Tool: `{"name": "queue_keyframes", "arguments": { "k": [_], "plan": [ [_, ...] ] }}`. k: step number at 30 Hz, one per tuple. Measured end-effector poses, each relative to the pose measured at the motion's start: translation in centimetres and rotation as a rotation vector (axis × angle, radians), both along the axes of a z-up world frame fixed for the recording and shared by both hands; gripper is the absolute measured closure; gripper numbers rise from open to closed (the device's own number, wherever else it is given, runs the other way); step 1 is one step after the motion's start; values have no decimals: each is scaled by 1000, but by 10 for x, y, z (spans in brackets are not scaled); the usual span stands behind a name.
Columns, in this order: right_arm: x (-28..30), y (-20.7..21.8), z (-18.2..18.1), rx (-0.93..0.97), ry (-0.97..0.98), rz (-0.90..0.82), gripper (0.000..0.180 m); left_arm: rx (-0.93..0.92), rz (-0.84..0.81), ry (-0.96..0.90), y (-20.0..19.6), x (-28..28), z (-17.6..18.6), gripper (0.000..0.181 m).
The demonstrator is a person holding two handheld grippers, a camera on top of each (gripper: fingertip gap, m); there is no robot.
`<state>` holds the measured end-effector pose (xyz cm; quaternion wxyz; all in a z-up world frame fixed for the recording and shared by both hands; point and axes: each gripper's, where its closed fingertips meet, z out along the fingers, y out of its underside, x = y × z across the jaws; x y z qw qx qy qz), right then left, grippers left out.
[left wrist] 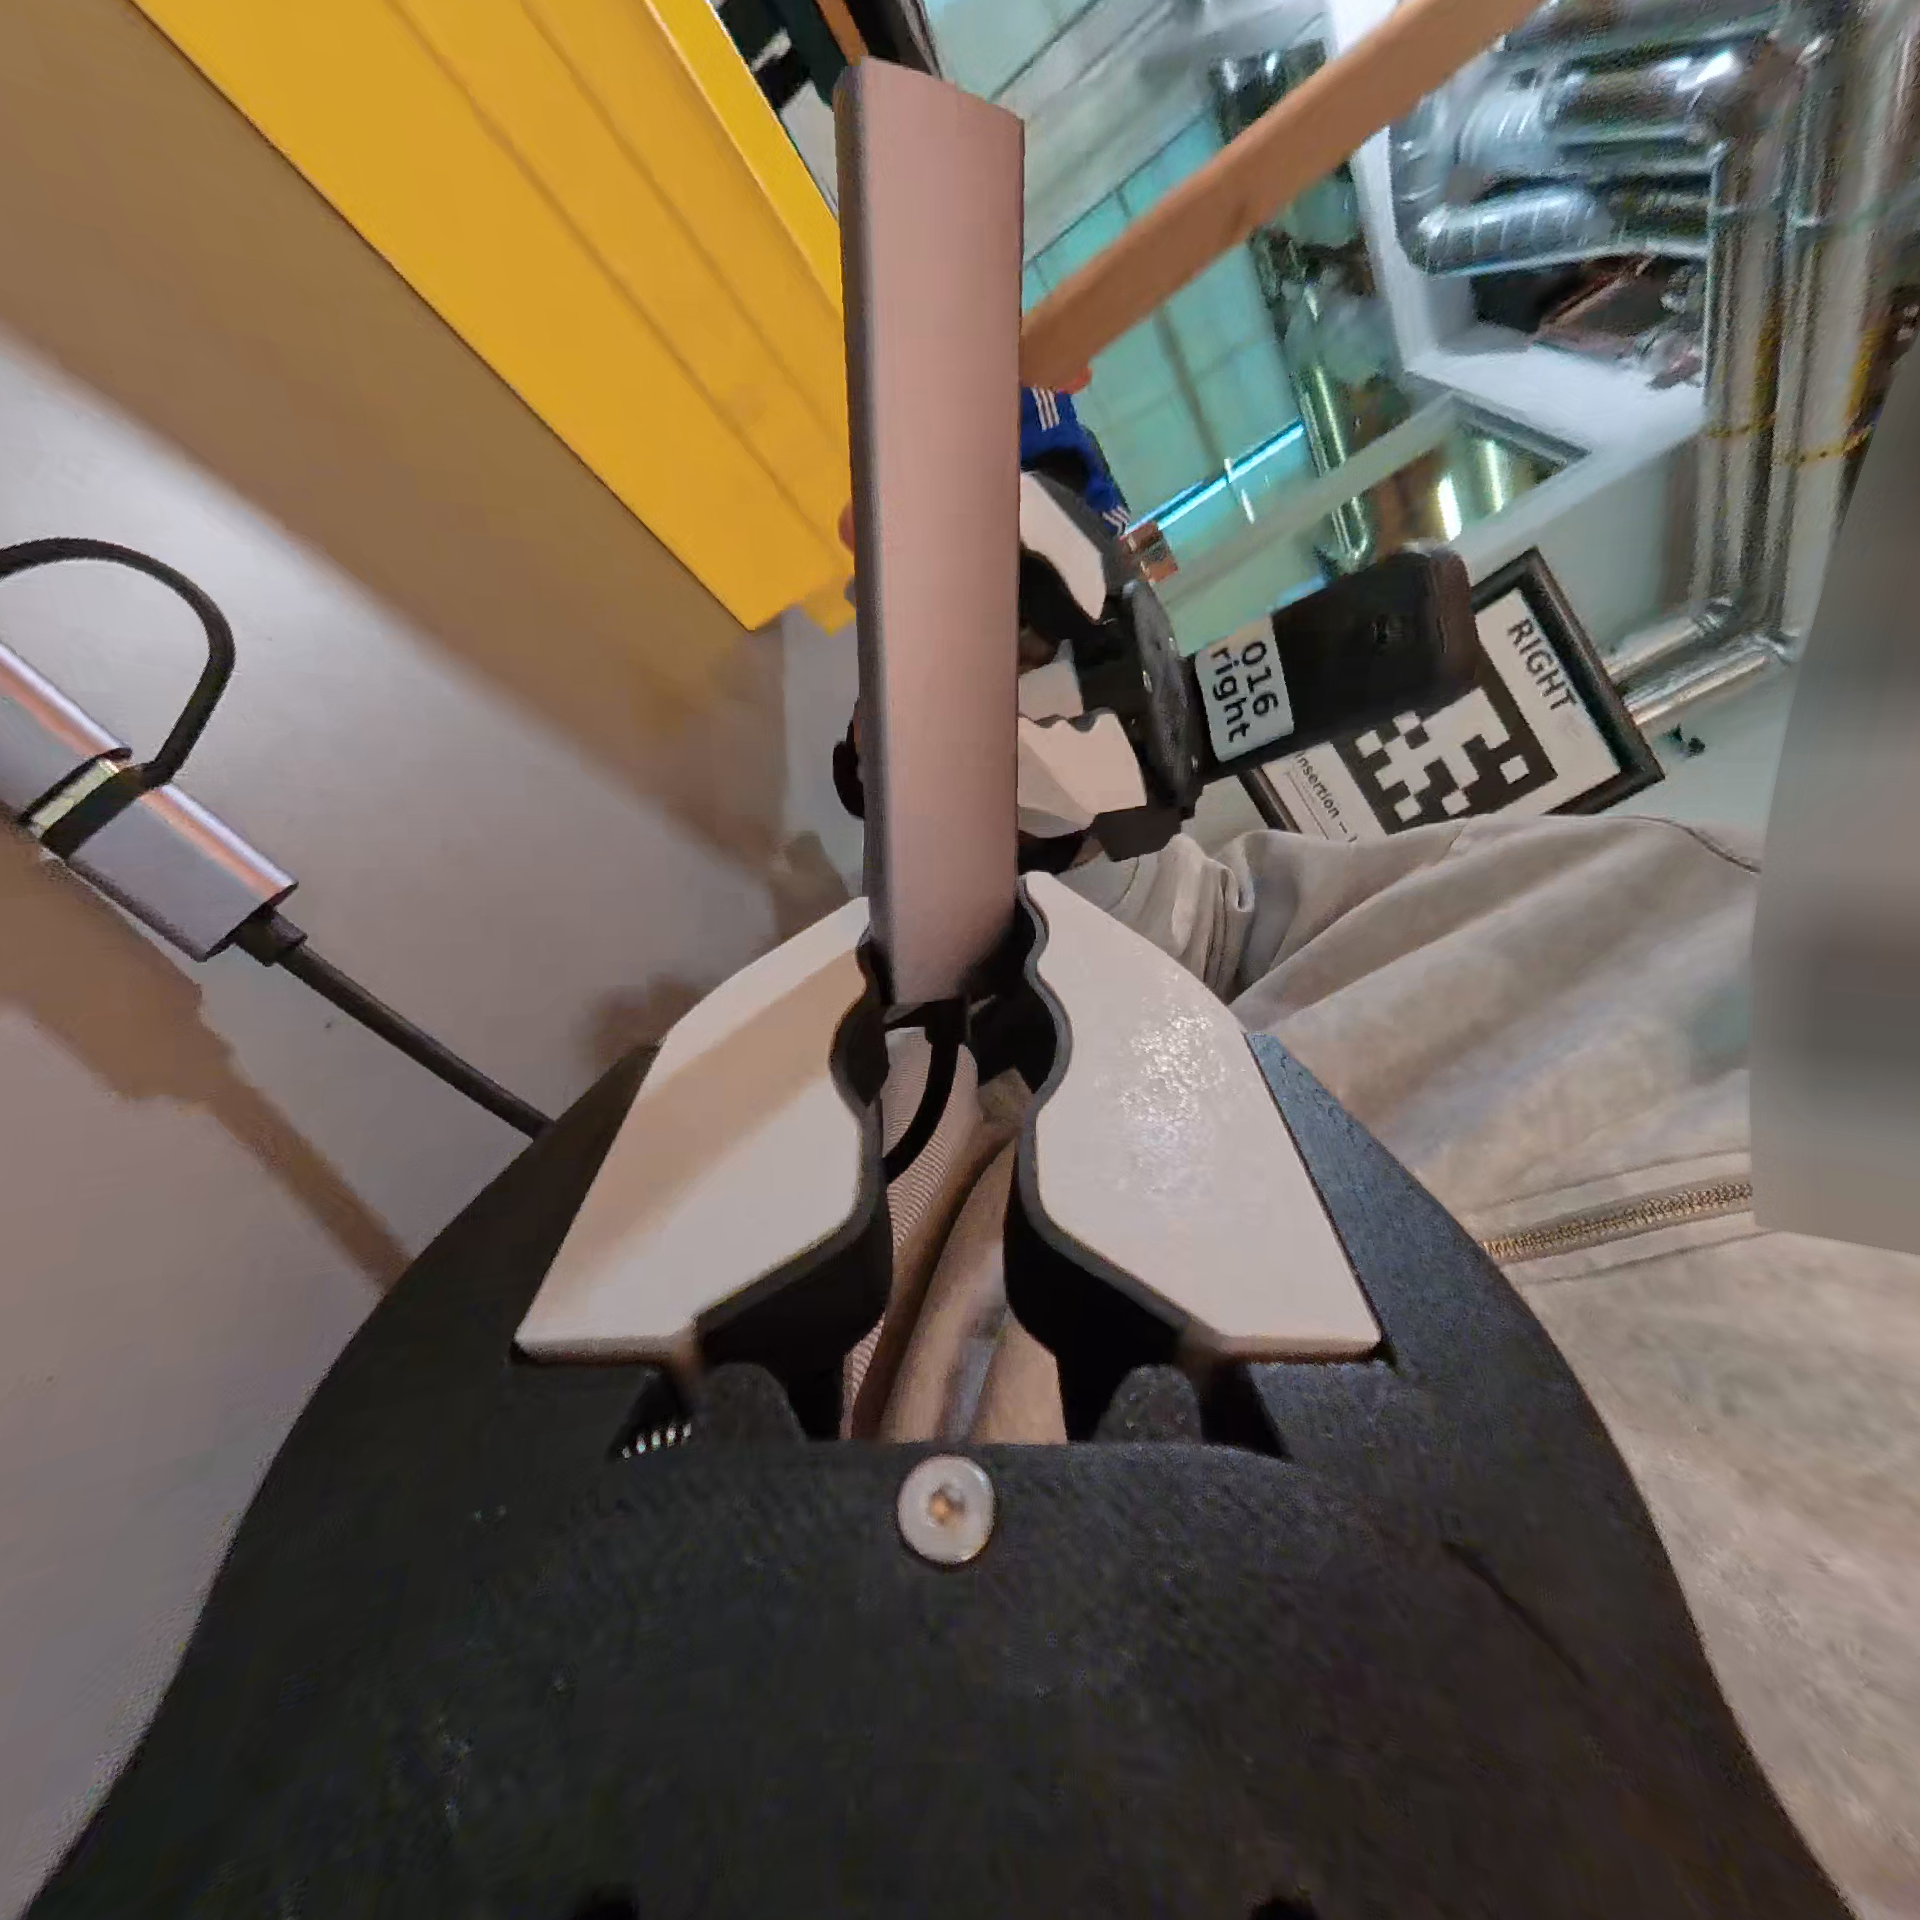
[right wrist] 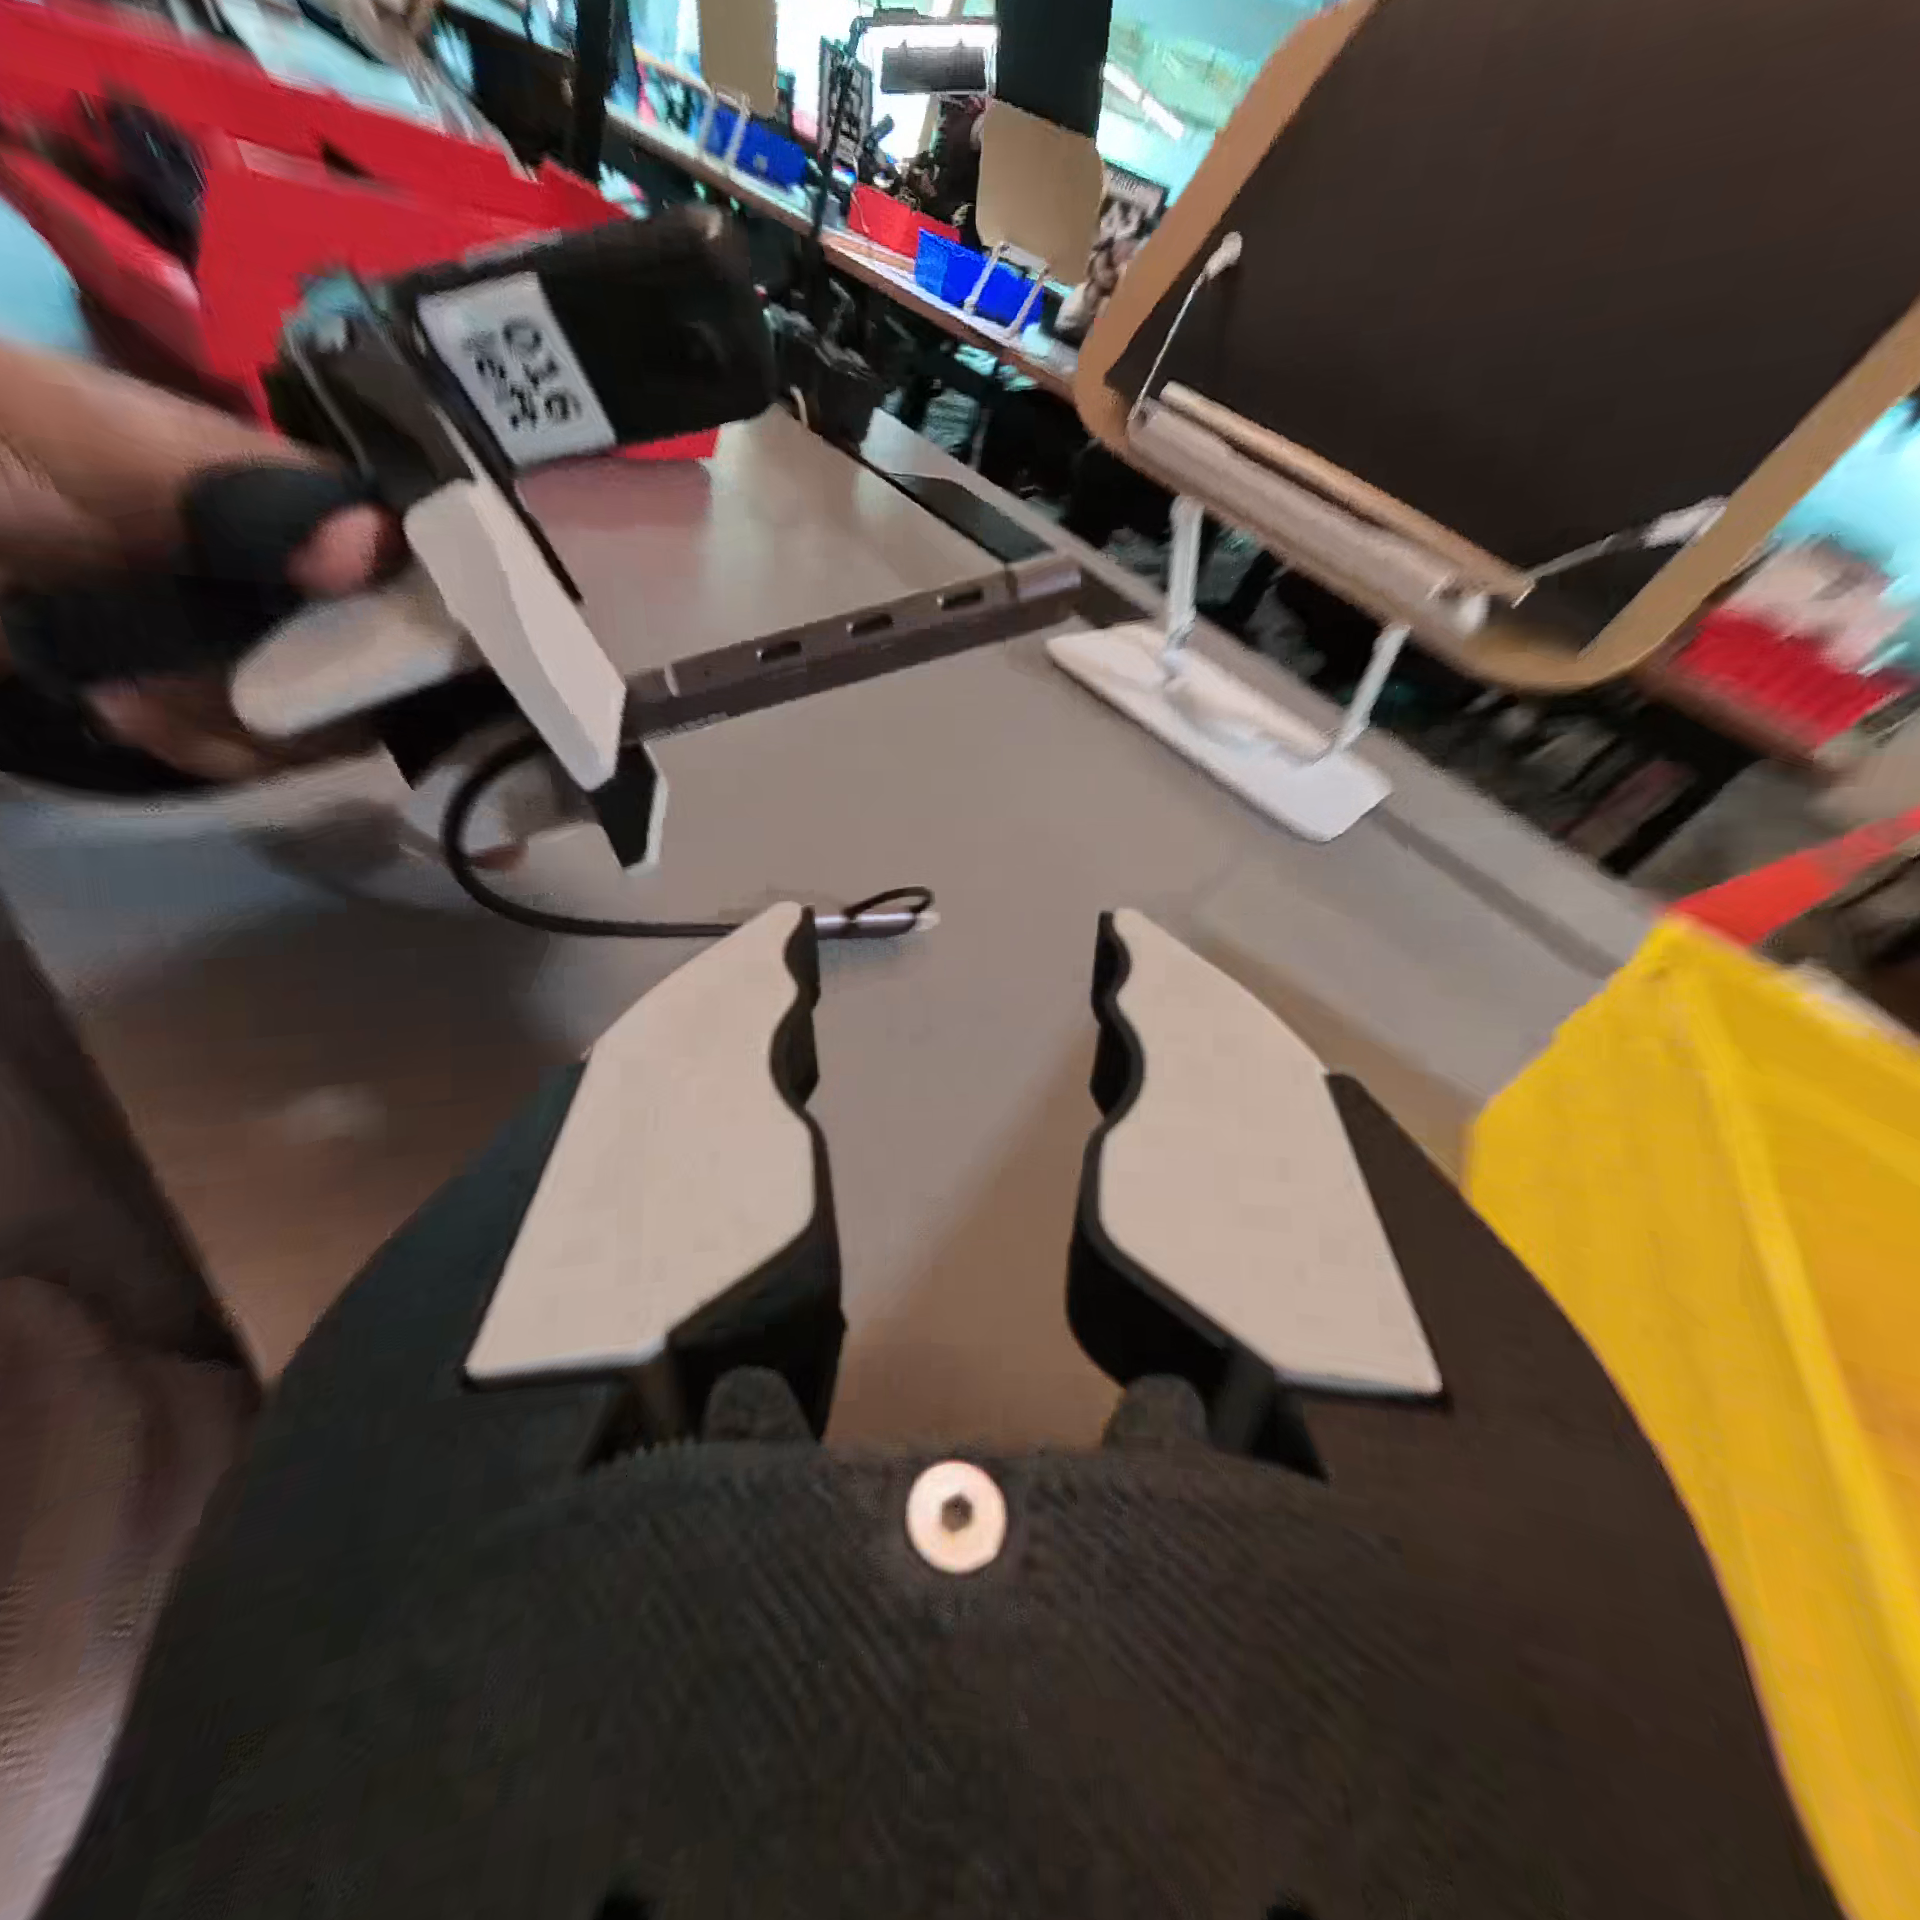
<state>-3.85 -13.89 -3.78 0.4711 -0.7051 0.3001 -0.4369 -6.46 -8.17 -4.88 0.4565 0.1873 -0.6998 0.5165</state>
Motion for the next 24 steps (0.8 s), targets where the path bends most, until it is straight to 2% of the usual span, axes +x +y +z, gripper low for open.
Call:
{"name": "queue_keyframes", "arguments": {
  "k": [5,11,14,16,17,19,22,24],
  "plan": [
    [-3,12,3,450,219,102,130,30,14,-57,-6,-1,-8,158],
    [-4,20,7,856,413,192,133,143,-4,-292,-19,-16,-29,158],
    [-1,12,3,934,457,182,140,193,-46,-394,-23,-27,-39,158],
    [-4,10,1,927,486,206,163,209,-55,-443,-24,-29,-44,157],
    [-5,10,0,926,500,209,164,206,-58,-448,-25,-30,-45,158],
    [-7,11,1,926,506,223,169,161,-84,-380,-25,-35,-42,161],
    [-11,15,5,968,522,269,170,28,-115,-113,-25,-42,-23,152],
    [-12,17,7,995,535,296,170,-6,-115,-9,-24,-39,-21,165]
  ]
}}
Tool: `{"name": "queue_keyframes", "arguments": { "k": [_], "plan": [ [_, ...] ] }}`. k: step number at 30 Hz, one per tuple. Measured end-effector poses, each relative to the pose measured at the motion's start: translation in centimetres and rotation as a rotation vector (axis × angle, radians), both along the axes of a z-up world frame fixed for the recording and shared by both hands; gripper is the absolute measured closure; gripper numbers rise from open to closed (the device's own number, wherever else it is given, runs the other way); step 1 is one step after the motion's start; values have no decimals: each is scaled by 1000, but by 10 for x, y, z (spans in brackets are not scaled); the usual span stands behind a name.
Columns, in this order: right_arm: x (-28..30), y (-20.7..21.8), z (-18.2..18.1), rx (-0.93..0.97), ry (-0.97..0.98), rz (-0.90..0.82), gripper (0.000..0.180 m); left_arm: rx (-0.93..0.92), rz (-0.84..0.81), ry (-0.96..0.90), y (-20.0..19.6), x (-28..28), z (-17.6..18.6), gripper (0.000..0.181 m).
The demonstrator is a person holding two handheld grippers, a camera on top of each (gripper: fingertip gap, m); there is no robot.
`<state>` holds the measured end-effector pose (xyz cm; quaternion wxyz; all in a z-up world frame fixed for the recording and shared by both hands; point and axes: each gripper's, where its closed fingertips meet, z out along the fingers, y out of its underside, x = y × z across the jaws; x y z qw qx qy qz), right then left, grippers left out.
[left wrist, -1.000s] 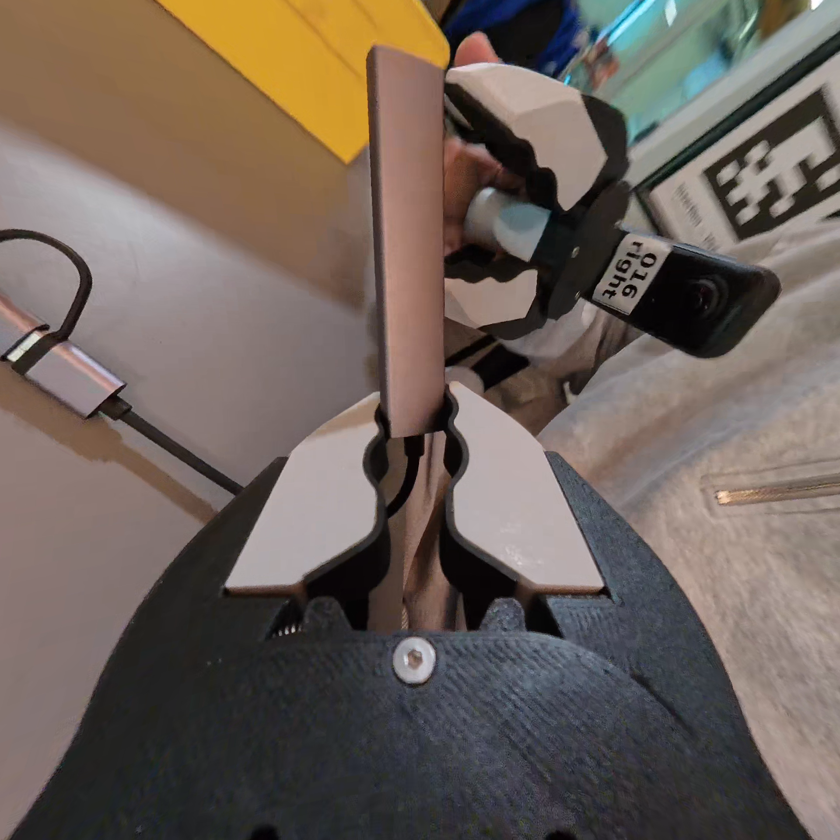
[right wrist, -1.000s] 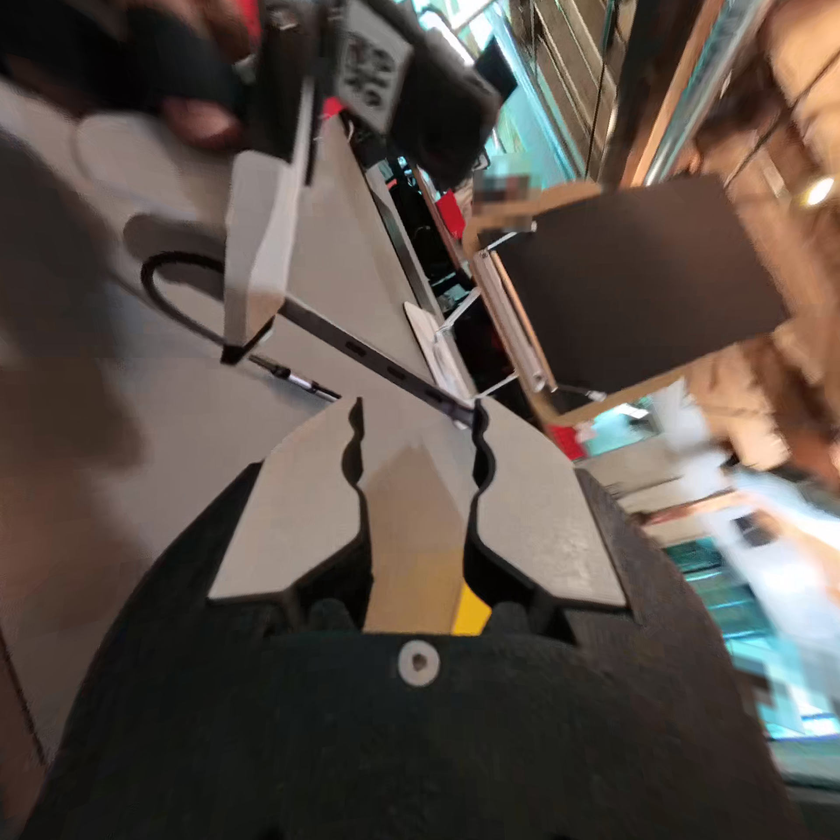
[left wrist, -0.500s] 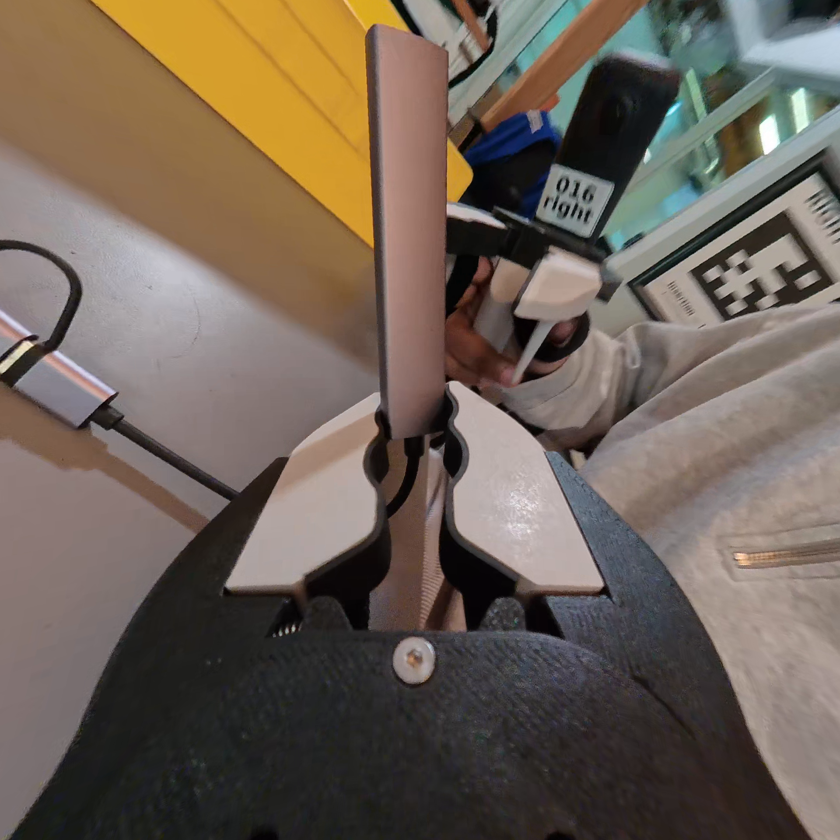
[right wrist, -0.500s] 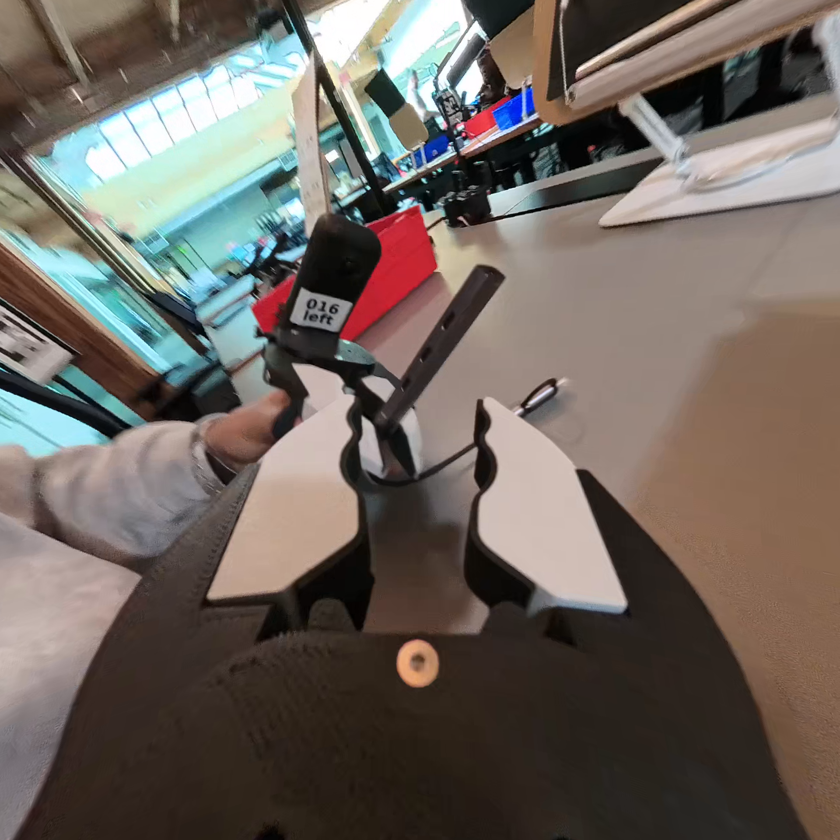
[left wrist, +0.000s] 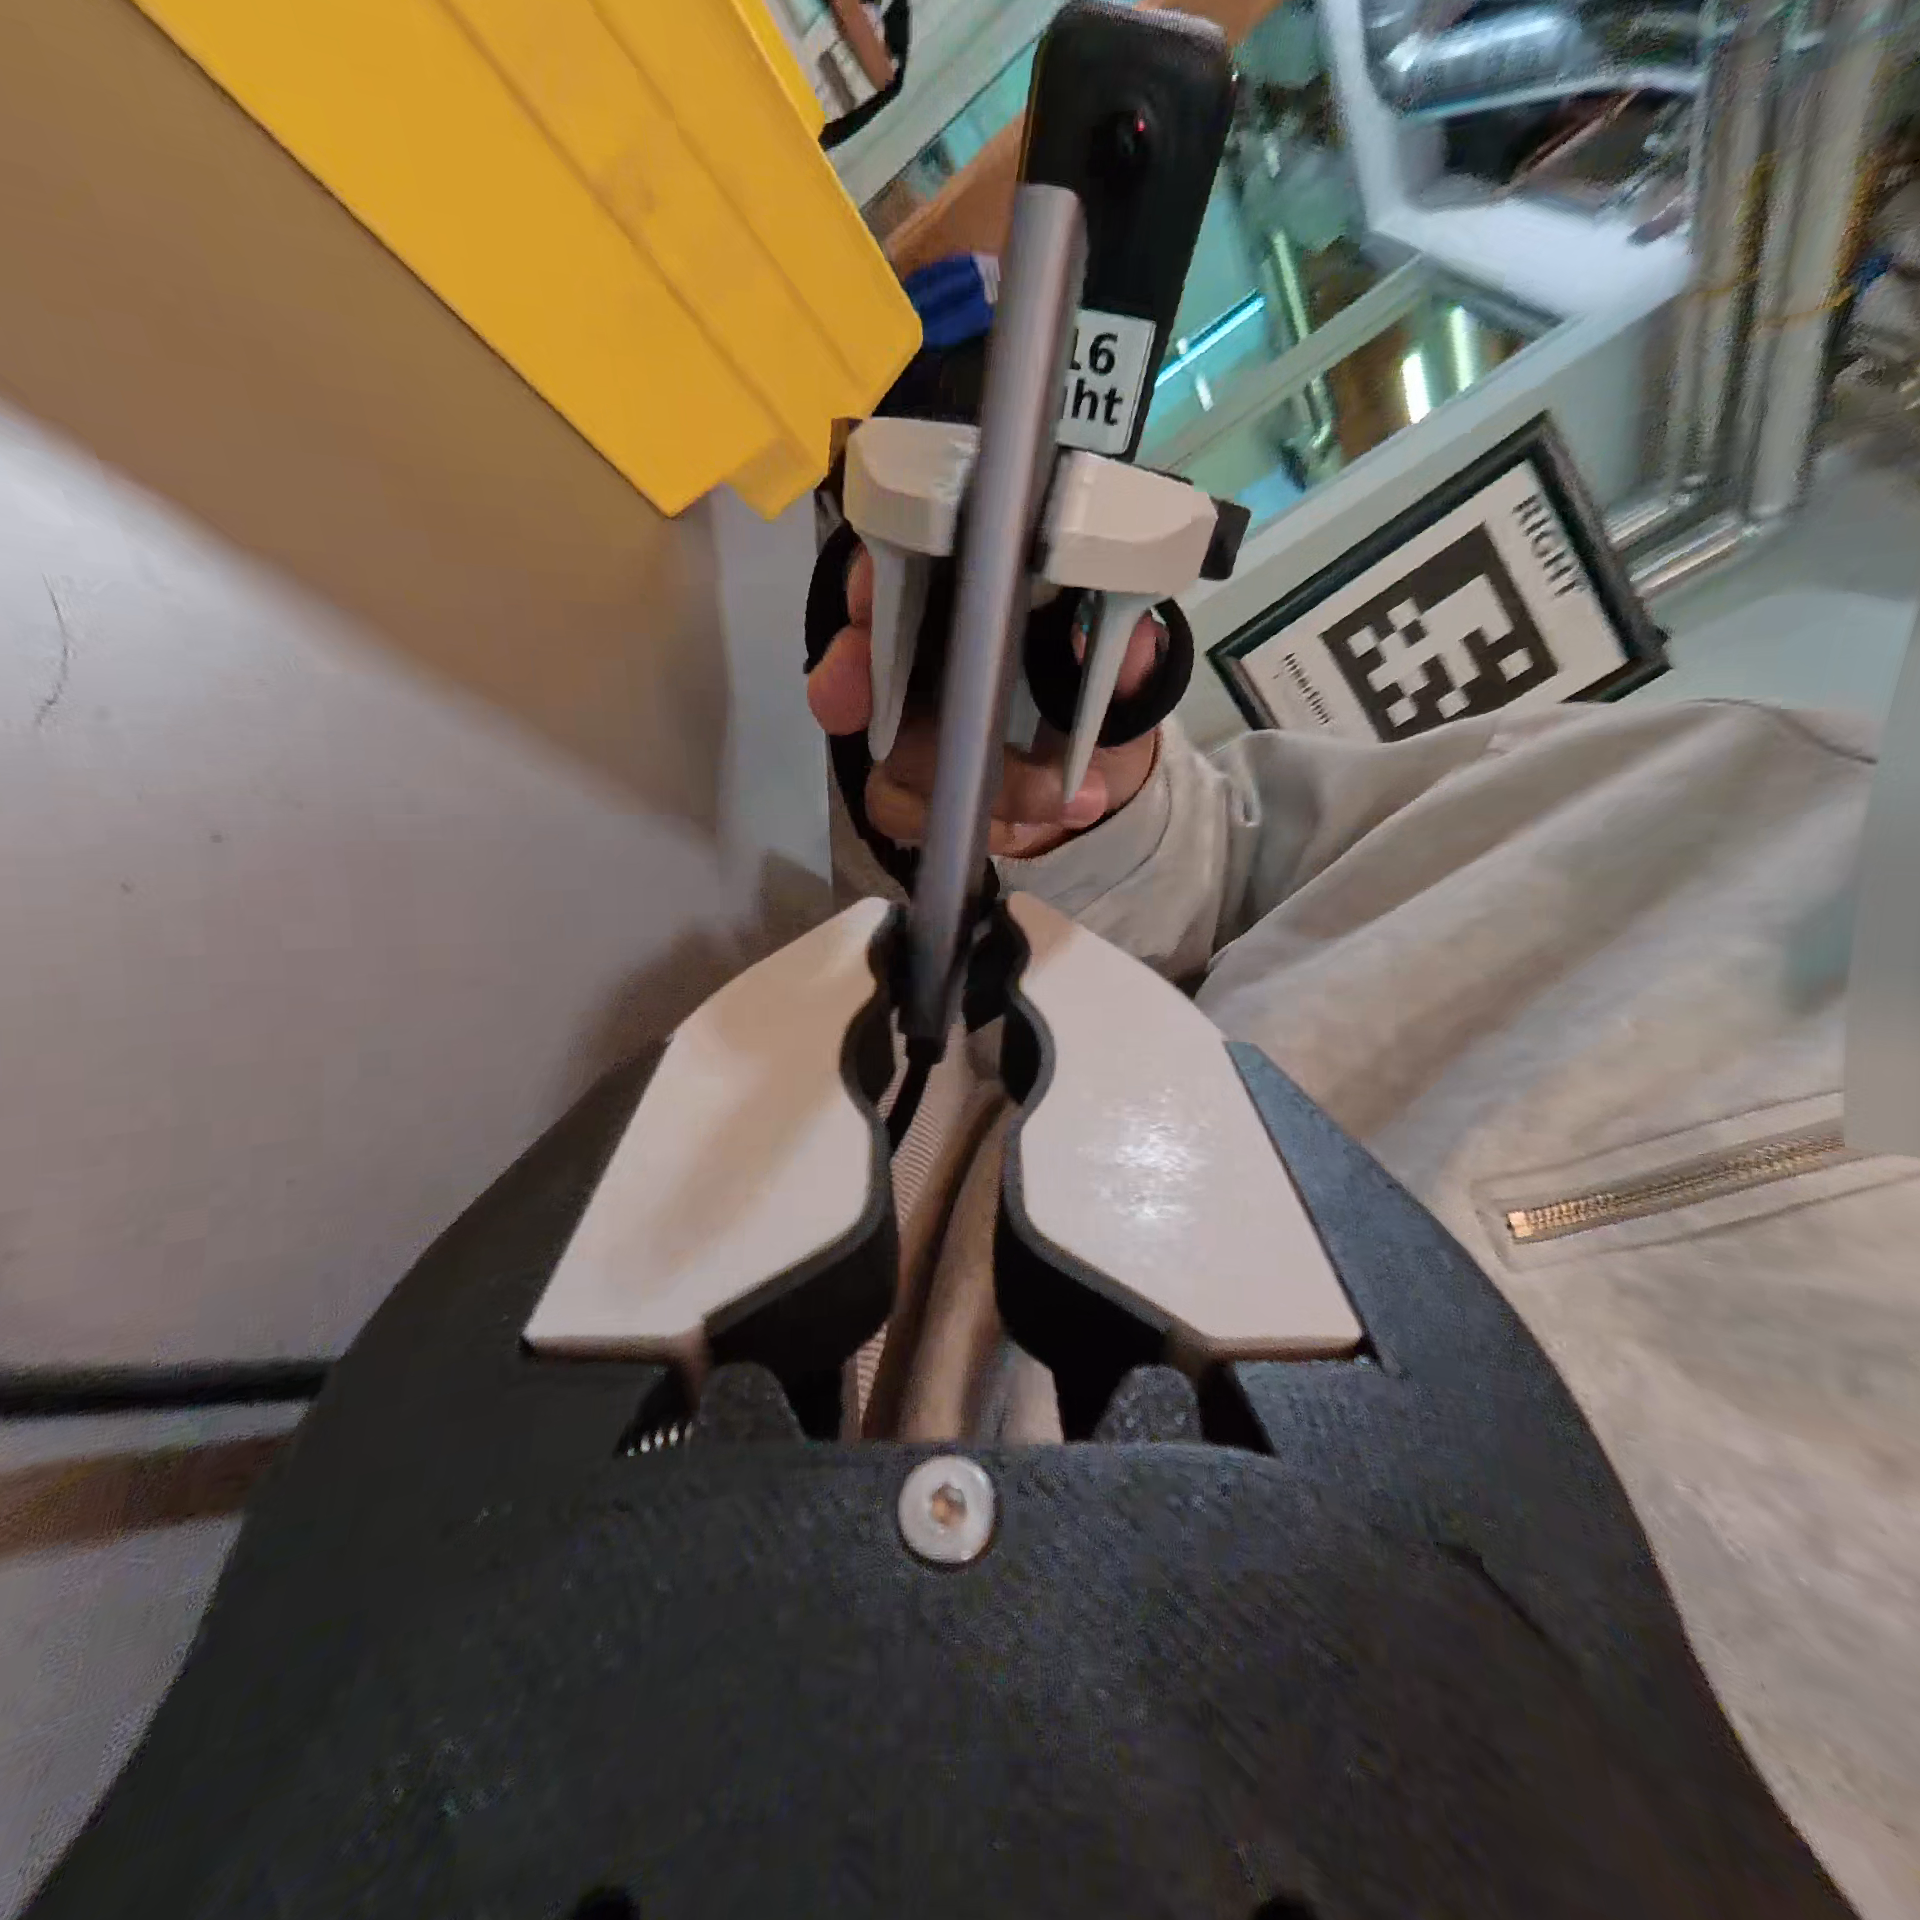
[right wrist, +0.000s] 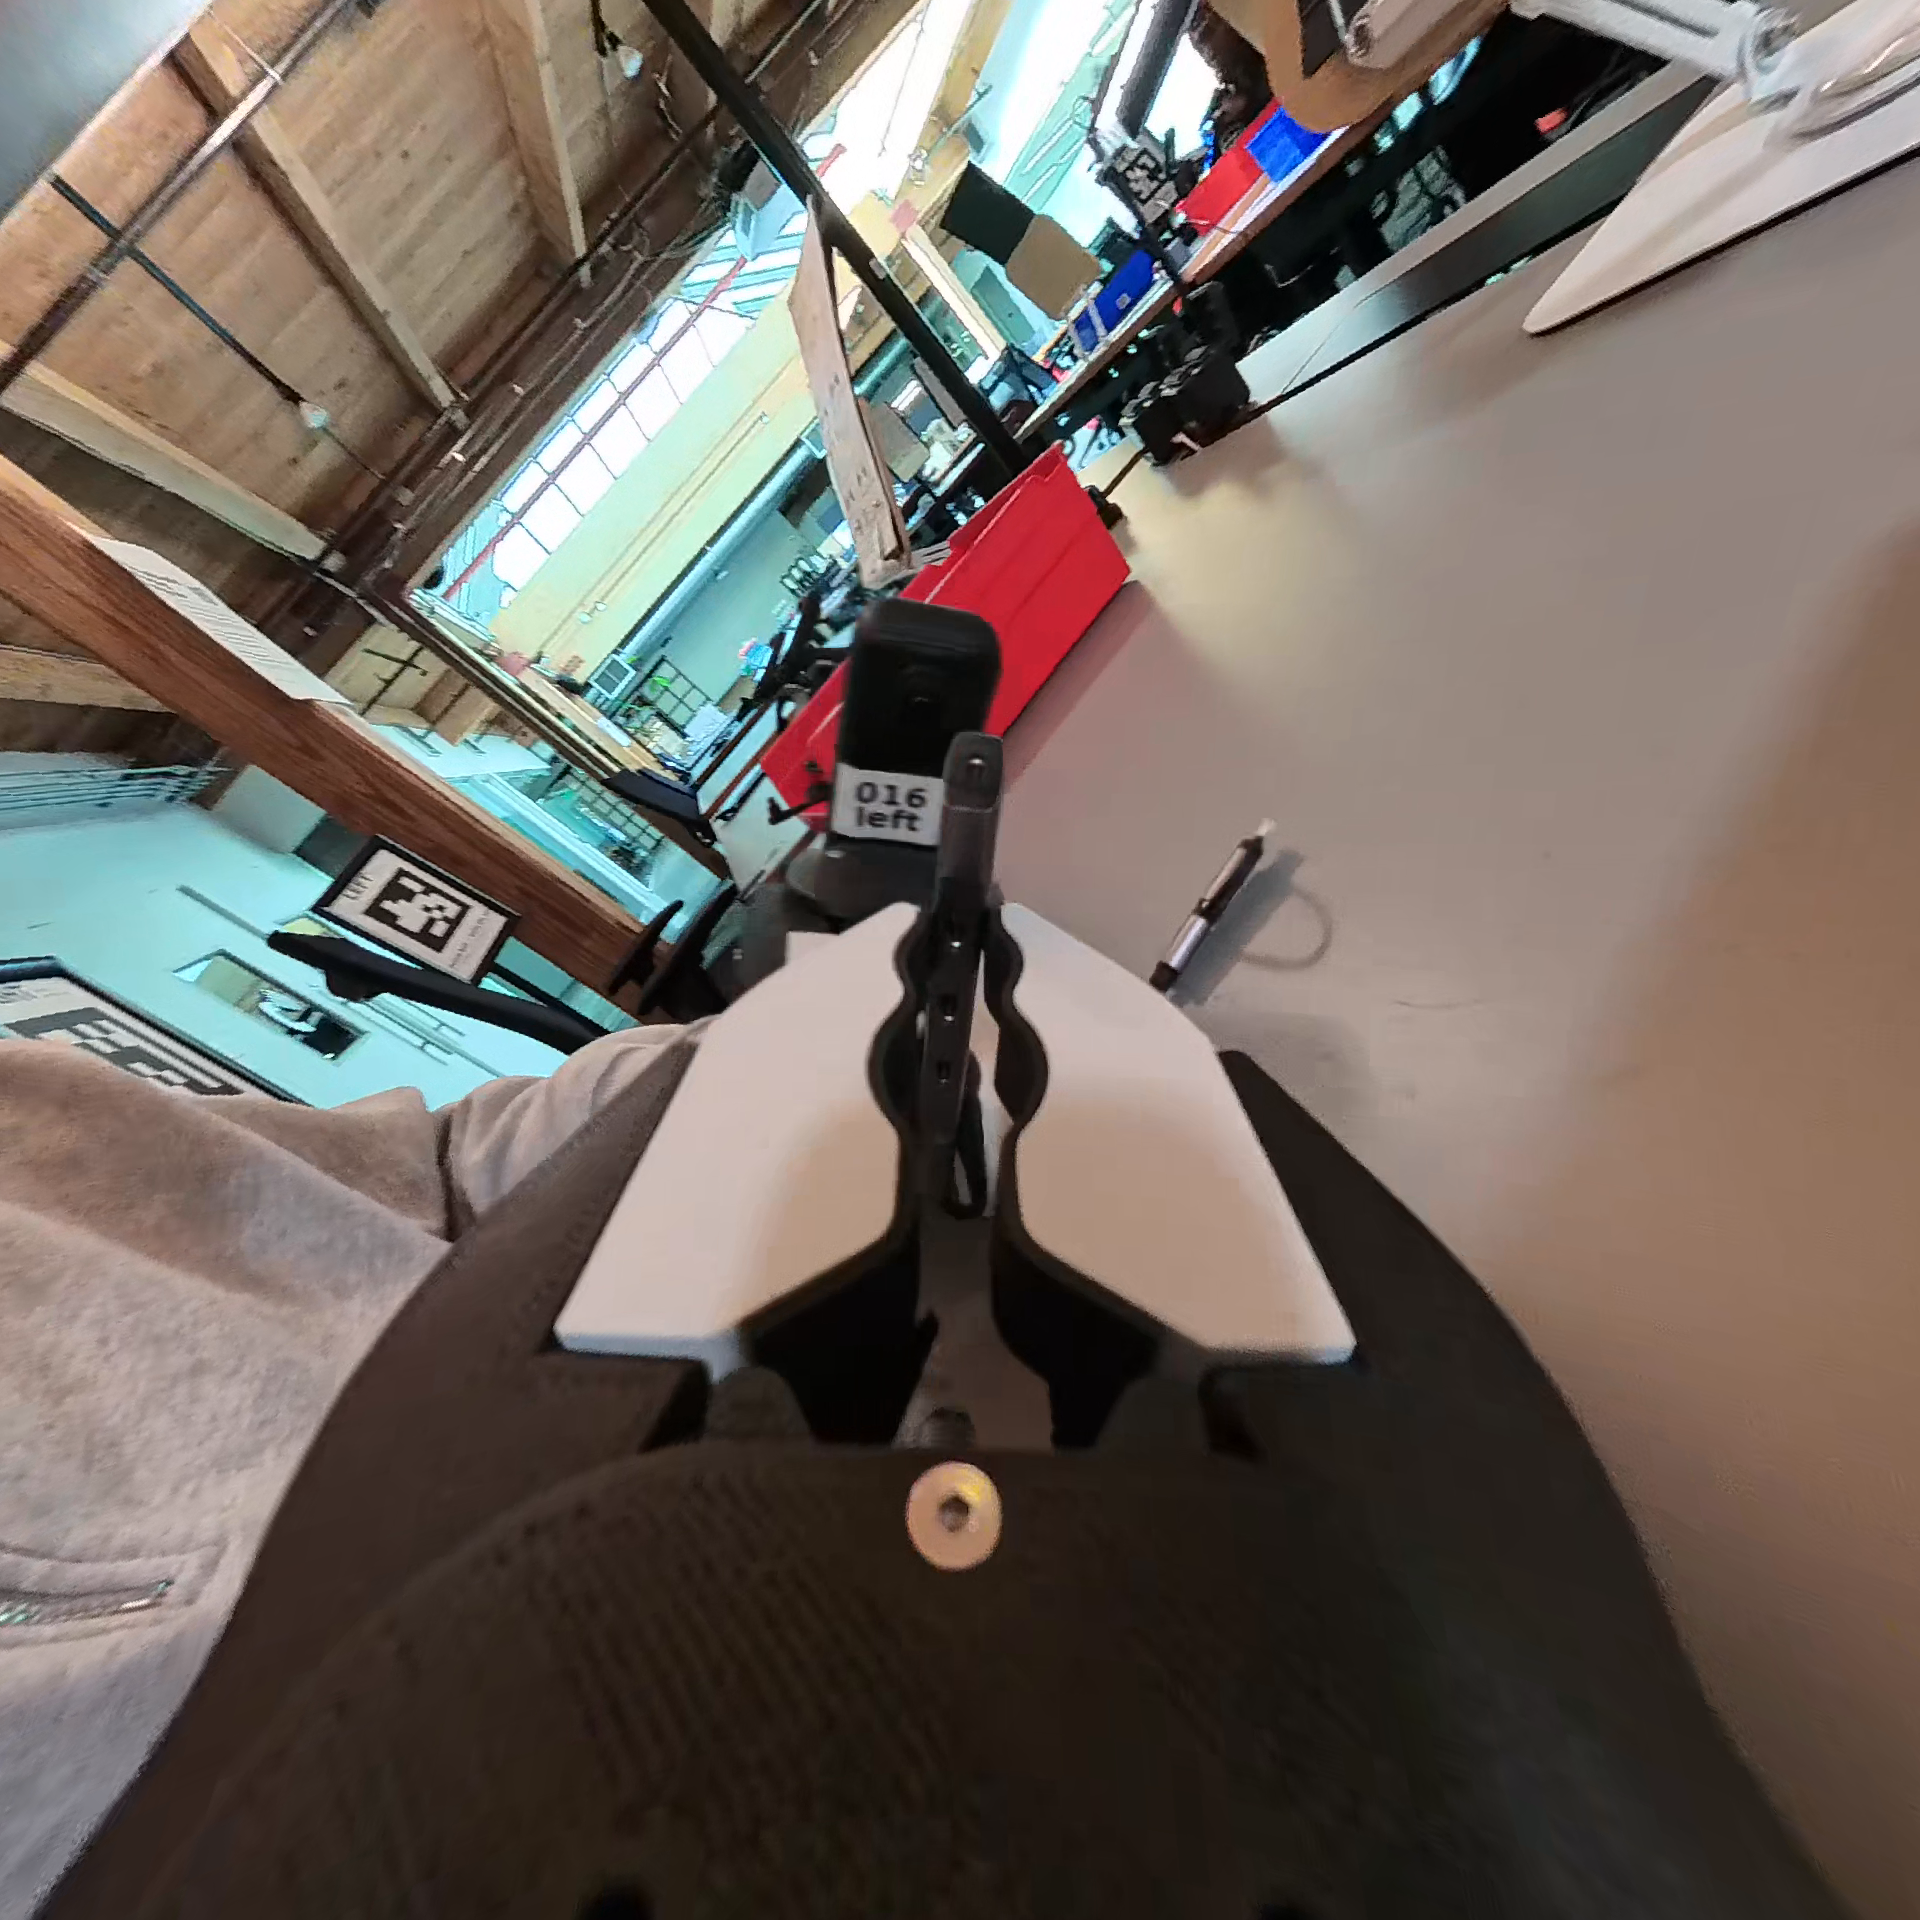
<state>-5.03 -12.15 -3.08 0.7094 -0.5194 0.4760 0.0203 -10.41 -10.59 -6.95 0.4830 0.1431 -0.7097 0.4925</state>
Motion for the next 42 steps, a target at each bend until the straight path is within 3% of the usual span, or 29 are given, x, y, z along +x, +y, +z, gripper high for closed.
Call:
{"name": "queue_keyframes", "arguments": {
  "k": [7,10,15,19,21,24,31,34,40,42],
  "plan": [
    [2,-2,3,94,21,3,169,-61,-36,71,3,-2,14,170],
    [5,-7,2,93,17,-27,153,-116,-19,162,7,7,27,170],
    [4,-6,2,38,-11,-36,148,-177,-19,305,15,16,41,170],
    [0,1,5,23,-36,-8,144,-104,-43,252,11,7,29,170],
    [-1,3,4,19,-30,-5,146,-64,-74,202,9,-2,23,170],
    [-4,5,1,16,-4,31,168,-39,-87,155,7,-8,16,170],
    [-7,14,-8,21,70,73,170,-76,-5,199,2,4,15,162],
    [-7,16,-9,27,79,64,170,-84,1,219,2,6,15,170],
    [-4,13,-11,33,85,32,168,-100,-19,320,5,8,20,170],
    [-3,9,-9,39,72,19,158,-109,-25,338,6,8,23,170]
  ]
}}
